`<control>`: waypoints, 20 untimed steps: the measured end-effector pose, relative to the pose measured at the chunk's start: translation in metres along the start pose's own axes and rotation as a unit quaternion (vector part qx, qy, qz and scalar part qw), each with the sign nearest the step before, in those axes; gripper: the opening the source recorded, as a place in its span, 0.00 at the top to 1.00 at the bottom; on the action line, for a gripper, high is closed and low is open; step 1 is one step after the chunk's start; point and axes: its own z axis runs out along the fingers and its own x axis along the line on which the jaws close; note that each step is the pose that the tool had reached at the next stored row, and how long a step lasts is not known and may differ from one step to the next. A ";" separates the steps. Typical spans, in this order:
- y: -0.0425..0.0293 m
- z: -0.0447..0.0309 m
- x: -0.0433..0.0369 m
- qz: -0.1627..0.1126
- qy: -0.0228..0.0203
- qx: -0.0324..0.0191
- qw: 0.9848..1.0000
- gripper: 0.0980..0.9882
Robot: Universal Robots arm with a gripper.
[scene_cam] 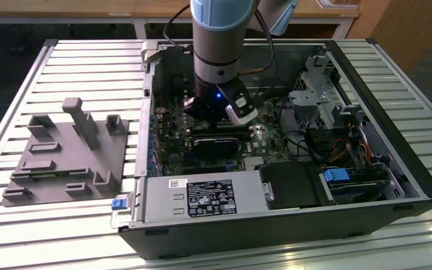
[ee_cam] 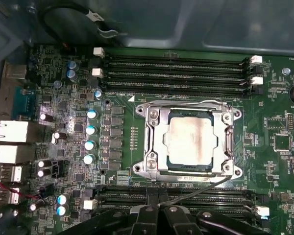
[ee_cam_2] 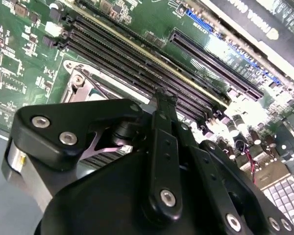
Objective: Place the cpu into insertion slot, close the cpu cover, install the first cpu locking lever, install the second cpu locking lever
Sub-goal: 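Install the second cpu locking lever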
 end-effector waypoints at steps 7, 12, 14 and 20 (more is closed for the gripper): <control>0.0023 -0.0159 0.0006 0.000 0.000 0.000 1.000 0.99; 0.0042 -0.0297 0.0025 0.000 0.000 0.000 1.000 0.99; 0.0050 -0.0350 0.0033 0.000 0.000 0.000 1.000 0.99; 0.0067 -0.0476 0.0049 0.000 0.000 0.000 1.000 0.99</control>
